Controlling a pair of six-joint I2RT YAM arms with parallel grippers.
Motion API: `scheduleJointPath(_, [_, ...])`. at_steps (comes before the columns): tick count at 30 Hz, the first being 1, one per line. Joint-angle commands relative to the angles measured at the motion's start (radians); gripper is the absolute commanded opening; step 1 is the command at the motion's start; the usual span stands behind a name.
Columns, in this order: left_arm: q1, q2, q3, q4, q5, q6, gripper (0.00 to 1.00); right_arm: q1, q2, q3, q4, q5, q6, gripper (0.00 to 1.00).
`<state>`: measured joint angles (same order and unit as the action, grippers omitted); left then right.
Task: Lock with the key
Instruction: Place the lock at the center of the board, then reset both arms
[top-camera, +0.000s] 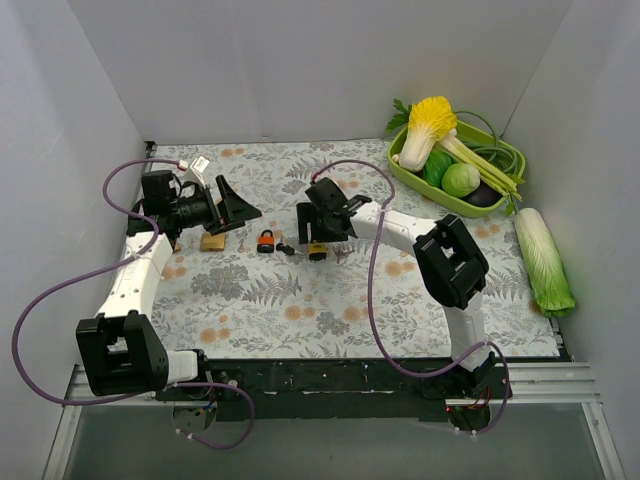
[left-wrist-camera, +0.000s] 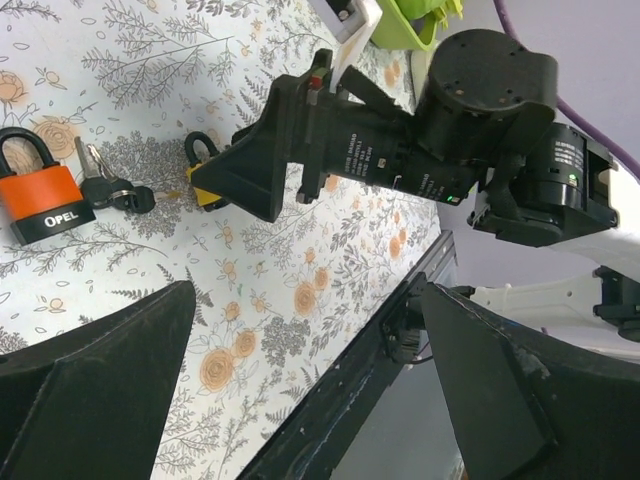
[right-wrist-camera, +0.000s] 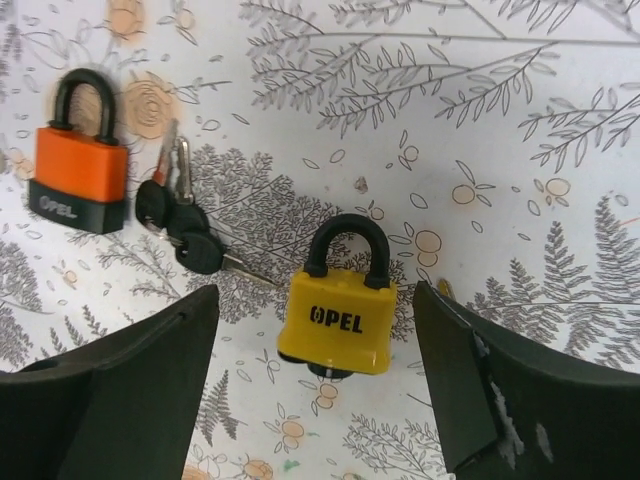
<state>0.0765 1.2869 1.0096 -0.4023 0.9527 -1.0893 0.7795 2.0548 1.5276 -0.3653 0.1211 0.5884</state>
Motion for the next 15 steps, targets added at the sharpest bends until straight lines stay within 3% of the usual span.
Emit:
scheduleJointPath(1, [0.006, 0.018, 0.105, -0.093, 0.015, 0.043, 0.98, -0.016, -0.164, 0.036, 0.069, 0.017, -0.103, 0.86])
scheduleJointPath(5, [0.003, 0.113, 0.268, -0.246, -0.026, 0.112, 0.98, -0.072, -0.304, -0.047, 0.153, -0.053, -0.266, 0.91])
scheduleJointPath(9, [0.003, 0.166, 0.409, -0.334, -0.159, 0.201, 0.98, -0.184, -0.479, -0.194, 0.209, -0.17, -0.538, 0.93])
scheduleJointPath(12, [0.002, 0.138, 0.438, -0.313, -0.202, 0.239, 0.98, -0.348, -0.66, -0.376, 0.27, -0.297, -0.617, 0.95])
scheduleJointPath(15, [-0.018, 0.123, 0.443, -0.316, -0.248, 0.304, 0.98, -0.486, -0.78, -0.425, 0.186, -0.377, -0.726, 0.95])
